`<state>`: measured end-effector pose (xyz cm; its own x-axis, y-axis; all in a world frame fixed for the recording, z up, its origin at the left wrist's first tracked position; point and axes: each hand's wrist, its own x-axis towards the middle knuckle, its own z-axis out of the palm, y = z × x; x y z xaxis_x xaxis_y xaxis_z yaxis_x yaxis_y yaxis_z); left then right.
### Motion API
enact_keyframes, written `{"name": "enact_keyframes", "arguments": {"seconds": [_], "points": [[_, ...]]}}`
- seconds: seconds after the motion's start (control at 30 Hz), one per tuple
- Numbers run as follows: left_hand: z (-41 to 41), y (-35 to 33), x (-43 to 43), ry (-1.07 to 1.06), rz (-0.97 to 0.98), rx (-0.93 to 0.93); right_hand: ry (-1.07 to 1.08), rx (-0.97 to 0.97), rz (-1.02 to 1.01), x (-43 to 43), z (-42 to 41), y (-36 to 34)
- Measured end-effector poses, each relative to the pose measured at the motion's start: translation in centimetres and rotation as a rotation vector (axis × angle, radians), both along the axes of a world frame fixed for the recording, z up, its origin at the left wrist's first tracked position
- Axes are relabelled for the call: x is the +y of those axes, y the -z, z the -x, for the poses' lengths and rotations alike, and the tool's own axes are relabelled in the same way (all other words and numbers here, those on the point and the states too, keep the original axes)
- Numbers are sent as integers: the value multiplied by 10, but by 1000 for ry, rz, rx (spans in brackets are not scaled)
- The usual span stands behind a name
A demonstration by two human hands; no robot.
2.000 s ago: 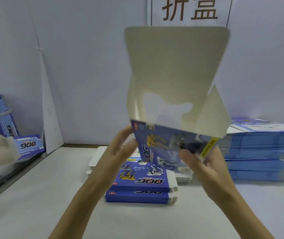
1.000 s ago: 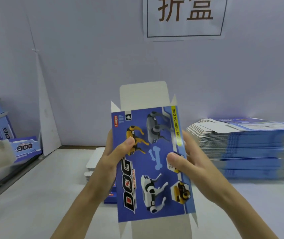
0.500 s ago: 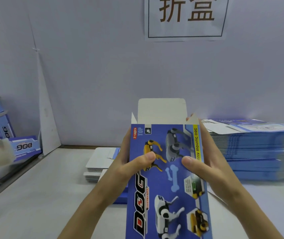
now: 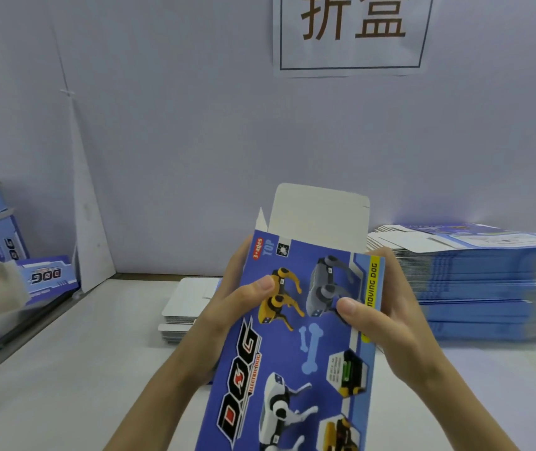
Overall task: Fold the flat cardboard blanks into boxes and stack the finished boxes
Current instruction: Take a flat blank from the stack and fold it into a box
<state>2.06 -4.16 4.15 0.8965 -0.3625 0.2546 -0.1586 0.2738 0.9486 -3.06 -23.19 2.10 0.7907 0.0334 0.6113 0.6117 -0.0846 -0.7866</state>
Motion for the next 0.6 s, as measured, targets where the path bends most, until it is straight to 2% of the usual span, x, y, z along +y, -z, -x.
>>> {"name": "enact_keyframes", "arguments": {"seconds": [0.23, 0.6], "points": [[-8, 10, 7, -42, -48, -16, -51, 32, -33, 4, 0, -1], [-6, 11, 7, -5, -9, -16, -21, -76, -61, 6, -1, 2]]}}
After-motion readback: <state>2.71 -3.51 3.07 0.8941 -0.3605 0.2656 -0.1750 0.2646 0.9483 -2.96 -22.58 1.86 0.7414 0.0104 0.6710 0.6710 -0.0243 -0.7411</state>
